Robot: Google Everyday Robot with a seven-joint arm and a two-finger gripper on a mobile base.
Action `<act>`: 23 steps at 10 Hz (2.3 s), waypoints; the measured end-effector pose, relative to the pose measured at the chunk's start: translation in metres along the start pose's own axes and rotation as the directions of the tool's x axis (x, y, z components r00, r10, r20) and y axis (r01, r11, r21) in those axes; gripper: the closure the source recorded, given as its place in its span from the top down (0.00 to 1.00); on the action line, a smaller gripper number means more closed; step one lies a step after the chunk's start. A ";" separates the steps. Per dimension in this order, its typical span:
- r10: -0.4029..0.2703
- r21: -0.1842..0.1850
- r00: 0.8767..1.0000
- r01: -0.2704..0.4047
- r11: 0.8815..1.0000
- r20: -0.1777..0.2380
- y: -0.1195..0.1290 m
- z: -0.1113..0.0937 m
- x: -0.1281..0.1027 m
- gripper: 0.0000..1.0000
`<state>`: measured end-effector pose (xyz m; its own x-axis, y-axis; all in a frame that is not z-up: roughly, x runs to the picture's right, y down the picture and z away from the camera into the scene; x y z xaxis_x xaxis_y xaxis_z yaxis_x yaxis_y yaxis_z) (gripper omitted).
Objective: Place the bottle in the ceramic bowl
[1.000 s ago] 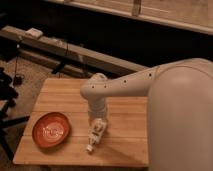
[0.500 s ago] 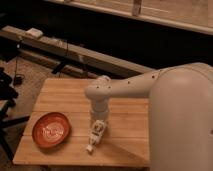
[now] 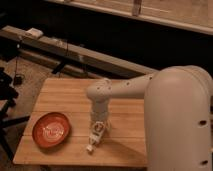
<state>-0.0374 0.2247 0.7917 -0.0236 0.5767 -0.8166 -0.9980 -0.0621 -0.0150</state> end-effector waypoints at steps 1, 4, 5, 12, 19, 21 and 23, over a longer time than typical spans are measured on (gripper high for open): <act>-0.003 -0.002 1.000 0.003 1.000 -0.009 0.000 0.002 -0.001 0.65; -0.014 0.003 0.999 0.014 1.000 -0.034 0.000 0.010 -0.001 0.65; -0.023 0.005 0.999 0.023 1.000 -0.041 0.001 0.011 -0.001 0.63; -0.132 -0.028 0.989 0.131 0.991 -0.063 0.017 -0.017 0.007 0.01; -0.479 -0.022 0.877 0.478 0.878 -0.037 0.153 -0.079 0.032 0.00; -0.579 -0.016 0.815 0.579 0.815 -0.038 0.188 -0.080 0.039 0.00; -0.649 -0.018 0.760 0.649 0.761 -0.031 0.206 -0.077 0.039 0.03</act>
<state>-0.2389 0.1715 0.7125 0.6314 0.4533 -0.6292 -0.7736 0.3119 -0.5516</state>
